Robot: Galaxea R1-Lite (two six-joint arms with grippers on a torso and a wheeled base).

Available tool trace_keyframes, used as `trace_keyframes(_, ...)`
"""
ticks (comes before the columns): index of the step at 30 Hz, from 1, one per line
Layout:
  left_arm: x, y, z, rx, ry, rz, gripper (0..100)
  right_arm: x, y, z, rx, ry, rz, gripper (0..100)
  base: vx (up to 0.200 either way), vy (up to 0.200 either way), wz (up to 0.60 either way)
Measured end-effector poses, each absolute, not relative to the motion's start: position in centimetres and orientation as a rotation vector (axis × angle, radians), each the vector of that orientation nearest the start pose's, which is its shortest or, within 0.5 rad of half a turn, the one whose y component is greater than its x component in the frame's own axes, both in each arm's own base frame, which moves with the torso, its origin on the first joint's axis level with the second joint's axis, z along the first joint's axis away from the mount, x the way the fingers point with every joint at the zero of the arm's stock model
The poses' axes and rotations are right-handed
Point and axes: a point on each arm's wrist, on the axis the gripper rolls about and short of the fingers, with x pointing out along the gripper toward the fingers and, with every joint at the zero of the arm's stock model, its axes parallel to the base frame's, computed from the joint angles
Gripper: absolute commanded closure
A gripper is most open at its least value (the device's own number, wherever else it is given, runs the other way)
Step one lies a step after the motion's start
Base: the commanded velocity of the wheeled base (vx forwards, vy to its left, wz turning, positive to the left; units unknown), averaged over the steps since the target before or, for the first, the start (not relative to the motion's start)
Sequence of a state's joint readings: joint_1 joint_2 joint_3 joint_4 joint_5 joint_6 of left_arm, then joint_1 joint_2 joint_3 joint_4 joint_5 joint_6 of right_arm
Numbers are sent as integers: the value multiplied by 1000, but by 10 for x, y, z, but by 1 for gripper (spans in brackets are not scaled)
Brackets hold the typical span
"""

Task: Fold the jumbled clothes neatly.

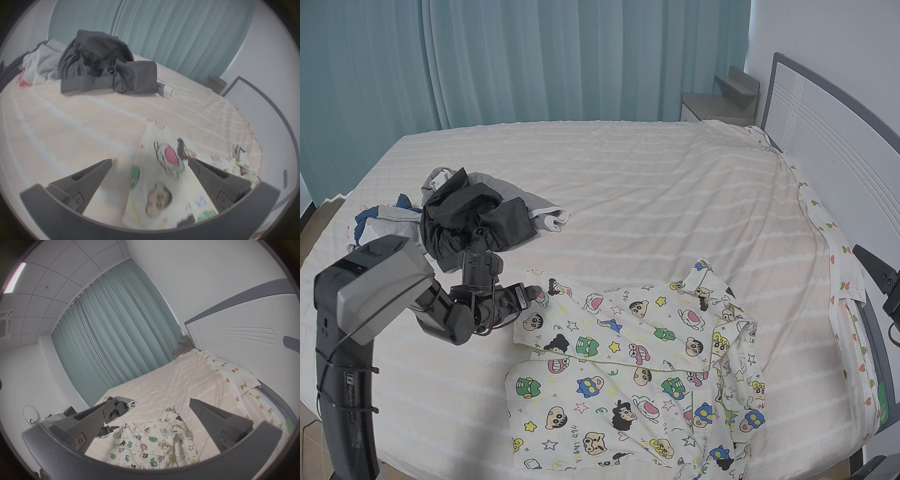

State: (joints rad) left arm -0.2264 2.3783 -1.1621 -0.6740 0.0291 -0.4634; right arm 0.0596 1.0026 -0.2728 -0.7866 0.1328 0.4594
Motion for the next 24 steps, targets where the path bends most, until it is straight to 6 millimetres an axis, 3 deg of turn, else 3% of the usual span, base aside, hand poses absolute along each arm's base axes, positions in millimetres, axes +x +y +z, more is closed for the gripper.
trace_keyframes(3,394,-96,27,-429,631,-73,0,121,10,197,456,-4,205,0,0,0,0)
trace_keyframes(9,325,-104,47,-552,679,-109,0,123,11,190,459,35,220,0,-200,0,0)
trace_keyframes(16,246,-116,55,-722,731,-130,0,133,12,170,466,167,213,0,-200,0,0)
trace_keyframes(24,213,-121,61,-772,744,-175,0,146,10,136,503,435,226,0,-200,0,0)
